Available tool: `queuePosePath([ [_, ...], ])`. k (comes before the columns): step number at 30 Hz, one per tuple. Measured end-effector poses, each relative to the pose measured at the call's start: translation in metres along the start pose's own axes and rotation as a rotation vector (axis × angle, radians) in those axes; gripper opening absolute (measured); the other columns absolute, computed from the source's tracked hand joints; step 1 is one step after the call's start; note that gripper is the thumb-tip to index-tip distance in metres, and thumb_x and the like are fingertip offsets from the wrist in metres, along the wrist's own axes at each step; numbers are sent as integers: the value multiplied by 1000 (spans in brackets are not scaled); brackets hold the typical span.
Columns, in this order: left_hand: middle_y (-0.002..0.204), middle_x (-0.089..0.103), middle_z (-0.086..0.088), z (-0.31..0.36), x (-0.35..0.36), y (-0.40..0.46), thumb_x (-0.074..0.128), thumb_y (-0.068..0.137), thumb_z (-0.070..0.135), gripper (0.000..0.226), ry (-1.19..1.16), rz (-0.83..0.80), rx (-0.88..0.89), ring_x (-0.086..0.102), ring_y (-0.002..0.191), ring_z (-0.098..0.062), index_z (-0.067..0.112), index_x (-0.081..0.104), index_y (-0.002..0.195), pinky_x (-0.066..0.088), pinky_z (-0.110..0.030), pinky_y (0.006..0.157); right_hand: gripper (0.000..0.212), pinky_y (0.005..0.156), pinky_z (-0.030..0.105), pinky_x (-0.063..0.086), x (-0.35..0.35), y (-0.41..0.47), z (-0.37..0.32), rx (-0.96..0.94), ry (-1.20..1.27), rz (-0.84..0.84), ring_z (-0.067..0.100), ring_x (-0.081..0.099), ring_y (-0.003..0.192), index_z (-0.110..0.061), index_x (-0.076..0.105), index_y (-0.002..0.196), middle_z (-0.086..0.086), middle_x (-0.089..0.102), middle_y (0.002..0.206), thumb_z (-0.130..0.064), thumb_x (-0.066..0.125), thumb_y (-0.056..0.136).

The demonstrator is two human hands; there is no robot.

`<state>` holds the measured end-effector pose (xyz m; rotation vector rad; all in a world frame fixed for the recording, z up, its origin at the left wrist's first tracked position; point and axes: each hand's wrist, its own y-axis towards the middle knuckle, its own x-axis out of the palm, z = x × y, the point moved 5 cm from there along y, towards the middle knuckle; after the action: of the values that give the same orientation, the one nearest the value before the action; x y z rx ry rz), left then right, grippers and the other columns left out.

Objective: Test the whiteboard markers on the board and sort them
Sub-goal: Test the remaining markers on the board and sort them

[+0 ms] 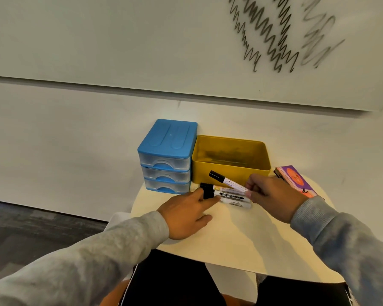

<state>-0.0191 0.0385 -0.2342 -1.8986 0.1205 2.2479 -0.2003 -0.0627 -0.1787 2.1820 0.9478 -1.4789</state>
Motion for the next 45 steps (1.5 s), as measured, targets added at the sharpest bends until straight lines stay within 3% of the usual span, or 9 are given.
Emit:
queuePosePath([
  [5,140,37,1,-5,1,0,34,104,50,59,5,-22,-14,50,114,-21,37,14,158,42,-27,83,4,64,15,40,3,0,5,24,-9,-15,7,58,76,-28,52,99,-11,60,83,-29,52,103],
  [9,143,40,5,-11,-3,0,37,104,49,56,-62,0,-36,52,118,-21,35,23,156,45,-30,89,4,74,21,49,4,-1,10,45,-23,-50,11,61,81,-29,52,100,-6,64,89,-30,51,104],
  [14,114,57,9,-20,-12,2,44,102,49,40,-228,57,-110,55,95,-11,32,48,137,50,-31,82,5,81,25,52,12,-2,10,30,10,-149,14,62,85,-29,53,104,-6,64,91,-29,49,105],
  [19,110,63,11,-17,-22,3,52,98,52,28,-426,99,-125,63,87,-7,32,52,117,57,-31,79,7,78,21,51,13,-4,8,21,98,-185,12,61,82,-30,56,102,-6,64,89,-29,49,104],
  [26,97,66,11,-8,-63,-2,56,96,47,30,-535,314,-90,65,78,-8,24,58,115,59,-30,72,11,63,23,51,-2,-5,5,-48,426,-111,7,59,68,-19,63,99,-3,67,78,-21,53,103],
  [32,75,66,1,-2,-94,-9,56,95,45,30,-554,443,-61,64,69,-15,17,66,91,57,-36,64,11,54,26,41,-21,-5,-2,-60,897,6,18,48,59,-6,69,91,9,56,68,-11,60,96],
  [35,78,66,9,4,-109,-13,54,93,49,35,-527,521,-4,63,72,-10,19,70,101,54,-25,62,12,49,23,40,-36,-8,-6,-44,1141,122,18,45,55,-2,67,88,12,52,64,-14,65,85],
  [39,77,60,21,16,-125,-22,64,95,33,28,-438,675,56,59,66,-10,21,68,119,44,-10,59,18,49,23,37,-44,-10,-13,-53,1289,165,18,42,55,-1,63,85,8,50,61,-17,70,80],
  [45,80,50,23,34,-118,-18,55,98,41,31,-277,540,101,52,71,-4,22,67,118,36,-11,61,16,48,20,36,-39,-9,-22,30,1524,191,14,40,53,-8,66,78,3,47,61,-23,69,82],
])
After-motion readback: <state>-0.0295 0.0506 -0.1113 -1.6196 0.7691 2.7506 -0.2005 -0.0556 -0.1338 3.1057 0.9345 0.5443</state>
